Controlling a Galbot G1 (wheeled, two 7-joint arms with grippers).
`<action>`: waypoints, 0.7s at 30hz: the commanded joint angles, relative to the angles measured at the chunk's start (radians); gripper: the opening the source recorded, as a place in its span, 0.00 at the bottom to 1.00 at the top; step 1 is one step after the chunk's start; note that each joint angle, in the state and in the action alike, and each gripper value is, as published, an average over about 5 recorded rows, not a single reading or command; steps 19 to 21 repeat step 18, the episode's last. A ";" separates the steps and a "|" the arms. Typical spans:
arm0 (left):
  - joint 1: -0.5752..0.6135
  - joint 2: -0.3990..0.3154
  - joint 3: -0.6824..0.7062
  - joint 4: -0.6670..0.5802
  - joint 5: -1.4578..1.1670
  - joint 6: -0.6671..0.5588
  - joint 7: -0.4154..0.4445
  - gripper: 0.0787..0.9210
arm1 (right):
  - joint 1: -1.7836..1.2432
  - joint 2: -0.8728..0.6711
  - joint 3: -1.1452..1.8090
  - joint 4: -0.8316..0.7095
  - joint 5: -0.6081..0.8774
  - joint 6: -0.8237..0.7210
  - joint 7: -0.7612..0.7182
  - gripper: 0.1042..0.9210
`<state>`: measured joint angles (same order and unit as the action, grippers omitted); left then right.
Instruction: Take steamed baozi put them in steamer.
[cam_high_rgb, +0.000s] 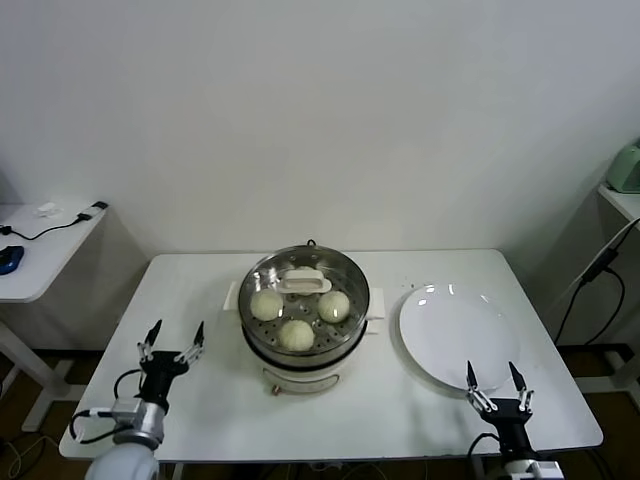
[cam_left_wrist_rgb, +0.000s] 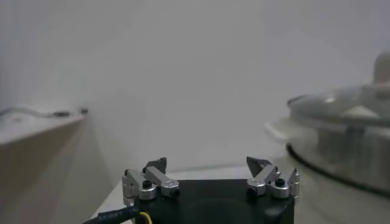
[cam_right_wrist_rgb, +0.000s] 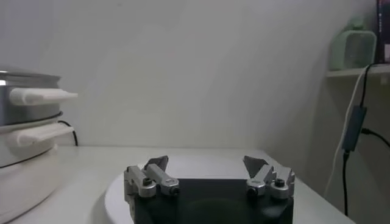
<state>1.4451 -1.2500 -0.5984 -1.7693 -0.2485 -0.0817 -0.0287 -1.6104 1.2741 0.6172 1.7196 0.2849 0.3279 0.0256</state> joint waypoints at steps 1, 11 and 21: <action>0.026 0.024 -0.029 0.182 -0.146 -0.139 0.004 0.88 | 0.008 0.001 -0.005 -0.013 -0.004 -0.008 -0.007 0.88; 0.016 0.005 -0.009 0.194 -0.113 -0.154 0.001 0.88 | 0.008 0.001 -0.008 -0.009 -0.003 -0.014 -0.008 0.88; 0.019 0.002 -0.004 0.183 -0.098 -0.156 0.002 0.88 | 0.004 0.001 -0.009 -0.005 -0.003 -0.012 -0.008 0.88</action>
